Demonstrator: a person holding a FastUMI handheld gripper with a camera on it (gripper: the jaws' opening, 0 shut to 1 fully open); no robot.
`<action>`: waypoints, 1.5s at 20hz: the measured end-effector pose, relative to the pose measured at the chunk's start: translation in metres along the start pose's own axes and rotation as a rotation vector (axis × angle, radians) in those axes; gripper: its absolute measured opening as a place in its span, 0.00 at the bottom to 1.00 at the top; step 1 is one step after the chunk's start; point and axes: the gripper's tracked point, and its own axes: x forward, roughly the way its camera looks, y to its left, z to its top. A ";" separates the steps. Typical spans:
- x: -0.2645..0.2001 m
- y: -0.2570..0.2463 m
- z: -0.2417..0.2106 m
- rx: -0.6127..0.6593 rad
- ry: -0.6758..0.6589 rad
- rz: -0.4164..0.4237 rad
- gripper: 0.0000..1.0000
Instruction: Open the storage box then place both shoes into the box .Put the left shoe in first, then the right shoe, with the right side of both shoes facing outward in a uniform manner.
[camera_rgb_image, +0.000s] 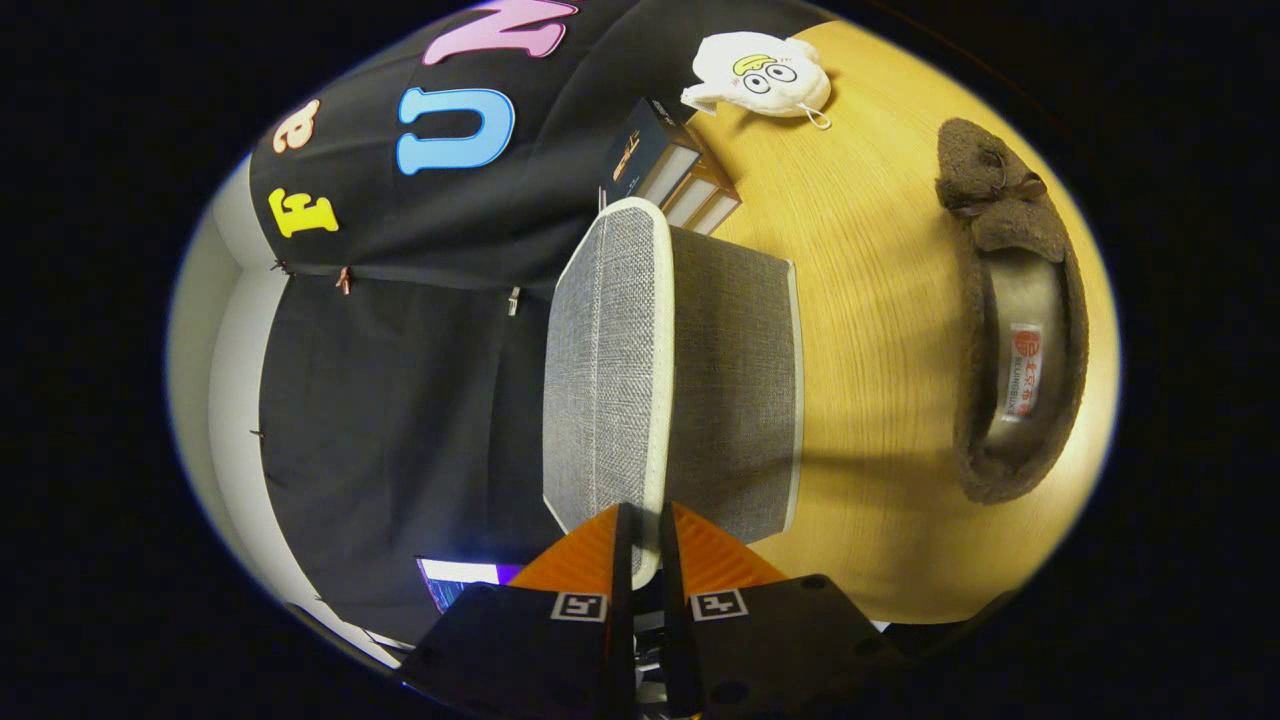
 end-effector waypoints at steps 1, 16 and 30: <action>-0.004 0.007 0.002 0.006 -0.005 0.024 0.11; 0.020 0.025 0.003 0.042 -0.007 0.043 0.05; 0.018 0.097 0.014 0.144 -0.012 0.191 0.05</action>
